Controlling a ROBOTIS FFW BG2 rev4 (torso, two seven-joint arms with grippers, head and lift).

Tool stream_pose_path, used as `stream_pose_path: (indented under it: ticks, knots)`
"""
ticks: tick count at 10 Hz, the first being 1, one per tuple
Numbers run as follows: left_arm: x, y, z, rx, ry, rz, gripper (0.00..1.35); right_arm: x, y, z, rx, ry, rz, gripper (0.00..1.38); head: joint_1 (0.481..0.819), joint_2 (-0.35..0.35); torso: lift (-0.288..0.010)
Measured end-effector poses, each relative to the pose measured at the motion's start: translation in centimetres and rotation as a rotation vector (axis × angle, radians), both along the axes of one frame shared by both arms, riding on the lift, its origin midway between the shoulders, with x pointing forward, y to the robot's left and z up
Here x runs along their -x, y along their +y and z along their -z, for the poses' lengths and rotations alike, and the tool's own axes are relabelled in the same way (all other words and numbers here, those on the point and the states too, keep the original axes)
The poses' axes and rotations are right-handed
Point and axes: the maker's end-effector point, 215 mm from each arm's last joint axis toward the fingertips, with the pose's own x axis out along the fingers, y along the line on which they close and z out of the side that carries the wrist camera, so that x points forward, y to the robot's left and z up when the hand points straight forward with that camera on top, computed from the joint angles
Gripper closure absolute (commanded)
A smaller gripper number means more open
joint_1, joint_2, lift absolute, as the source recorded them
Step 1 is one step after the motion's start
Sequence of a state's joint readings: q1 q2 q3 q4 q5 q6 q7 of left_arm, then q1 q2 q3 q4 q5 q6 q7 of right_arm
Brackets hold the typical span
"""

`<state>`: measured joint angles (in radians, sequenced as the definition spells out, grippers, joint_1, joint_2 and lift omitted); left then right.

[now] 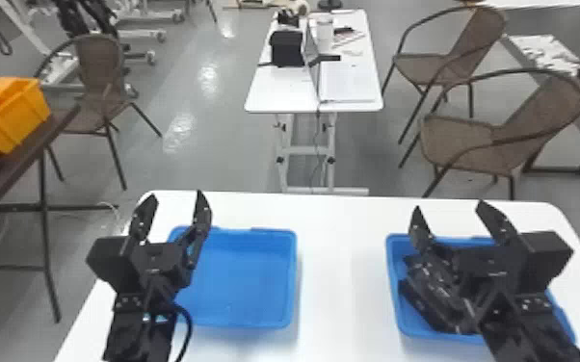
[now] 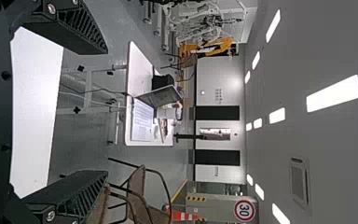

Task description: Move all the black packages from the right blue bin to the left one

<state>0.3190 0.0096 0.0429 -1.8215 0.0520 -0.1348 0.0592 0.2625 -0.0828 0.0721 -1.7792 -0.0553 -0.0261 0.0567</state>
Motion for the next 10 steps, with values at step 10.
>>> stream_pose_path:
  ticks: [10]
  knots:
    - [0.1,0.0,-0.2,0.002,-0.016,0.014,0.41,0.2,-1.6,2.0,-0.010,0.031,0.026,0.10,0.695,0.074,0.000]
